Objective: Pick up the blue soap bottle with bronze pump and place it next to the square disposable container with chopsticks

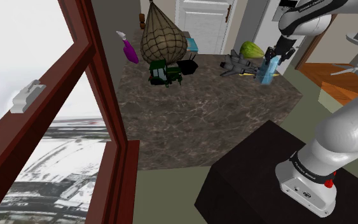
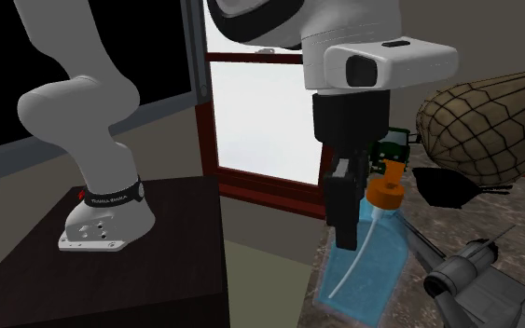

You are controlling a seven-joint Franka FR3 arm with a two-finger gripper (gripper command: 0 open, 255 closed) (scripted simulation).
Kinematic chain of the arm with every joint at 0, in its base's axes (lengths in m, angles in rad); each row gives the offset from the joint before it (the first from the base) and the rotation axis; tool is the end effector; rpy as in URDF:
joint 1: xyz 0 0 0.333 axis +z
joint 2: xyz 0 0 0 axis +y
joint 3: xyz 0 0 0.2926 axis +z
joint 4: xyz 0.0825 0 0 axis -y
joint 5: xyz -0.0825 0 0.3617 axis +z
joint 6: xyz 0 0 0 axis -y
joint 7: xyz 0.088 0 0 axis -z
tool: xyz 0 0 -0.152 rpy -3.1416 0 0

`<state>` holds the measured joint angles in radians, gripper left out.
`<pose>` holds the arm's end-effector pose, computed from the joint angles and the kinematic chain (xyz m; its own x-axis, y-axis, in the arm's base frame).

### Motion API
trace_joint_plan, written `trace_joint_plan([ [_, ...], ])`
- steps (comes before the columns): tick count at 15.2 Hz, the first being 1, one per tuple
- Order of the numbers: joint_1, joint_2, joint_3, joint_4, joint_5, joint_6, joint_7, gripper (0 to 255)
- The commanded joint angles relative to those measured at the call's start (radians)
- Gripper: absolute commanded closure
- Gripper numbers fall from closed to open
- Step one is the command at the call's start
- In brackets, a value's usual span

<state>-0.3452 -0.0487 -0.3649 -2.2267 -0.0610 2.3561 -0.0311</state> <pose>0.3969 -0.3451 0.3550 0.7916 -0.5862 0.1726 -0.6000 -0.7991 0.0380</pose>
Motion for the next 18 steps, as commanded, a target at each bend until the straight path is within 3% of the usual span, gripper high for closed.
trace_joint_plan([
  [1,0.001,-0.015,0.002,0.014,-0.006,-0.028,0.005,255],
  [18,0.004,-0.090,0.014,0.171,-0.028,-0.257,0.016,255],
])
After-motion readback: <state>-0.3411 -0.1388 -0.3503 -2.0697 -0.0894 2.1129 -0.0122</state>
